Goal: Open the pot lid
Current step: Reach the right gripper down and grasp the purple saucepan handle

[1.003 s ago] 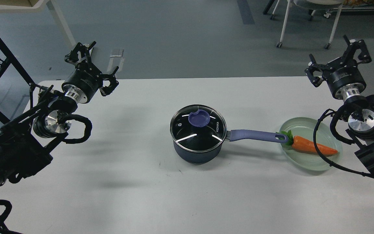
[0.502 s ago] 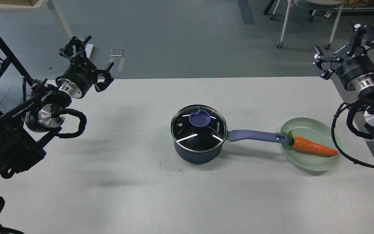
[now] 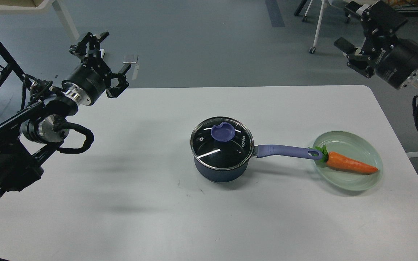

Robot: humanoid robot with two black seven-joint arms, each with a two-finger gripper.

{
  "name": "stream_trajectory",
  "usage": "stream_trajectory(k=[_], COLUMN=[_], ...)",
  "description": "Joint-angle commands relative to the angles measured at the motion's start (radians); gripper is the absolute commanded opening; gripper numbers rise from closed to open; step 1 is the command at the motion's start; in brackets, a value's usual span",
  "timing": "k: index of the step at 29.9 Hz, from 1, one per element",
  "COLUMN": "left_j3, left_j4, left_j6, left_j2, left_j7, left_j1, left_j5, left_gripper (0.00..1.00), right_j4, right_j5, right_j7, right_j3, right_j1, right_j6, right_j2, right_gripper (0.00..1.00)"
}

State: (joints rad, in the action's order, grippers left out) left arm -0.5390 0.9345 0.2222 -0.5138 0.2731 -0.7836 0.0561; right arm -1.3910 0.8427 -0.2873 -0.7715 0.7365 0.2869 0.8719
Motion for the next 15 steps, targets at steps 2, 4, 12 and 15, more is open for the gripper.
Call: stream_trajectory(k=[2,4,12,15], left_j3=[-0.001,-0.001,-0.001,-0.002], left_j4=[0.007,0.009,0.064,0.066], left_j6=[-0.001,-0.001,-0.03,-0.056], left_j2=[0.0,0.001,0.009,0.014], left_j7=[0.0,0.0,0.0,0.001], left_j1=[0.001,0.0,-0.002,-0.003], left_j5=[0.085,0.106,0.257,0.315], left_gripper=[0.98,0.98,0.98,0.98], right_j4=[-0.172,-0.21,-0.221,-0.21], right_j5=[0.306,0.43,0.873,1.028], right_j7=[-0.015,-0.016,-0.026,-0.041], right_j3=[0.064,0.116,0.409,0.51], right_j1=[0.006,0.033,0.185,0.239], right_j6=[-0.002,-0.002,-0.008,-0.018], right_j2=[0.082,0.102,0.096,0.075], right_gripper=[1.0,1.0,1.0,1.0])
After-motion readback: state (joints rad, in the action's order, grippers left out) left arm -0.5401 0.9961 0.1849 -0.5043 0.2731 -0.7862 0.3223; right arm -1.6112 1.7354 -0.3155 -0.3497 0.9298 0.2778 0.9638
